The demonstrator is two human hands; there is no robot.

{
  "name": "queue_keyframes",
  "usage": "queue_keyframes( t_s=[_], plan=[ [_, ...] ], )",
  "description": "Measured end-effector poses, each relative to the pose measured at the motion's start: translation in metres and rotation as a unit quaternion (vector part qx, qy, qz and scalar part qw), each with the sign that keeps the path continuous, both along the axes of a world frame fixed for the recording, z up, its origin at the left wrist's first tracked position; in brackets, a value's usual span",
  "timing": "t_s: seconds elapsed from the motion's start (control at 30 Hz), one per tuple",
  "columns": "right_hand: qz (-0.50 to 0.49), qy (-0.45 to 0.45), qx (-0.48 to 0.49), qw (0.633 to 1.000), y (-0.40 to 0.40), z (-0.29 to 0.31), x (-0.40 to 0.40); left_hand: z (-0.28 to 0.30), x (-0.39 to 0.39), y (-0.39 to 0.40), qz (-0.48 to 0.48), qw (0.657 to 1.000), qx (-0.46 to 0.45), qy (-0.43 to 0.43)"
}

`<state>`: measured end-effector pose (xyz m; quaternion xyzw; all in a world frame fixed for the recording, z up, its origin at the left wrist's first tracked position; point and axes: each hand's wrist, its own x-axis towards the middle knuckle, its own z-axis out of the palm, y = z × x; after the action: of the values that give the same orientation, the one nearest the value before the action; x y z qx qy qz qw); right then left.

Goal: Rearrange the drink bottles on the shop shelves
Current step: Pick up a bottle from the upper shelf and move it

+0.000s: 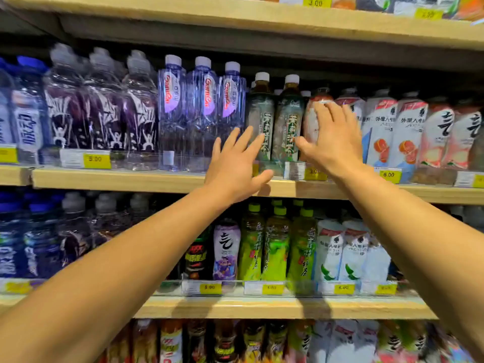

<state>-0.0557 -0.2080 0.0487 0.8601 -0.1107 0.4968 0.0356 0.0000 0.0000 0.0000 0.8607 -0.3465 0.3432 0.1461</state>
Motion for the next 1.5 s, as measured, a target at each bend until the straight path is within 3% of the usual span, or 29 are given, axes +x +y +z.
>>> queue_keyframes(
  t_s=[0.13, 0.3, 0.53, 0.7, 0.97, 1.2, 1.5],
  plan=[
    [-0.032, -0.015, 0.018, 0.999, -0.024, 0.012, 0.001, -0.003, 0.000, -0.034, 0.024, 0.999, 0.011, -0.026],
    [-0.042, -0.024, -0.029, 0.998, -0.035, 0.011, 0.015, -0.011, -0.005, -0.064, 0.076, 0.995, 0.001, -0.059],
    [0.070, -0.111, -0.023, 0.991, -0.040, 0.000, 0.015, -0.020, -0.010, -0.078, 0.129, 0.987, -0.029, -0.089],
    [0.221, -0.190, 0.017, 0.956, -0.030, -0.021, 0.005, -0.035, -0.011, -0.073, 0.108, 0.988, -0.030, -0.106],
    [0.277, -0.138, 0.056, 0.949, -0.020, -0.020, -0.003, -0.045, -0.009, -0.065, 0.096, 0.989, 0.001, -0.112],
    [0.283, -0.186, 0.049, 0.940, -0.018, 0.008, -0.039, -0.043, -0.009, -0.062, 0.101, 0.990, 0.018, -0.093],
    [0.265, -0.157, 0.056, 0.950, -0.075, 0.002, -0.107, -0.034, -0.047, -0.104, 0.057, 0.996, -0.016, -0.063]
  ],
)
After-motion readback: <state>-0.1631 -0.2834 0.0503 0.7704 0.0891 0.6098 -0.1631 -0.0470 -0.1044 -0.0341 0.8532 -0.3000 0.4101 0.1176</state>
